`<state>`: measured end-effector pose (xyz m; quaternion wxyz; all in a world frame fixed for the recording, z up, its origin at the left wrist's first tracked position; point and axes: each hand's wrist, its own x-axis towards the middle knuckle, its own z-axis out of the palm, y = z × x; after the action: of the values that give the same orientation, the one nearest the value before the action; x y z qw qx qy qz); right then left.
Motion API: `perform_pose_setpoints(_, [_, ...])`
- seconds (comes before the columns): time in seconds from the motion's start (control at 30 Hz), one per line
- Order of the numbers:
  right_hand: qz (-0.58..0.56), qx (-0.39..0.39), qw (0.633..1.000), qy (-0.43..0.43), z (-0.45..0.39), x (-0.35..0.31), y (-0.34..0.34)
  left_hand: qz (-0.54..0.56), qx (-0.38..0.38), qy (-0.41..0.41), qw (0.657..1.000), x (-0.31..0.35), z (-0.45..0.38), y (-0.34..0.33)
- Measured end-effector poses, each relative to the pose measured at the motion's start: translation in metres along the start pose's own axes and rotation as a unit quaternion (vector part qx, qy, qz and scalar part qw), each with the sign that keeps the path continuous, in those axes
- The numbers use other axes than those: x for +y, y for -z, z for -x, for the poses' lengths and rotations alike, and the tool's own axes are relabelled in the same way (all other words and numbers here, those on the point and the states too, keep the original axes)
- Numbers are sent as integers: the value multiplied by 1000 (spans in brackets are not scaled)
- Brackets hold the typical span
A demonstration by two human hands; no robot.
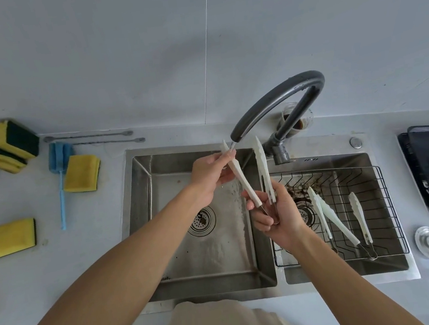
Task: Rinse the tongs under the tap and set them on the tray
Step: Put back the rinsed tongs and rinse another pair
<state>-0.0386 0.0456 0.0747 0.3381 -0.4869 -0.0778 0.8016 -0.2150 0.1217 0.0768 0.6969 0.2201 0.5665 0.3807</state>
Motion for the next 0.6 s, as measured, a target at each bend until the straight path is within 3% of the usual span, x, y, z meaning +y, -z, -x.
perform_pose_setpoints(0.1, [90,78,992,31,5,0,1,-18,14,-6,1000,0,0,3])
perform_pose_setpoints(0.2, [208,154,961,94,6,2,-2,-35,25,-28,999,3,1,1])
perform_pose_setpoints(0.3, [257,135,948,129,8,3,-10,-35,31,-51,998,9,2,-7])
perform_pose_setpoints(0.6, [249,83,949,176,11,11,-16,-46,23,-88,995,18,7,-3])
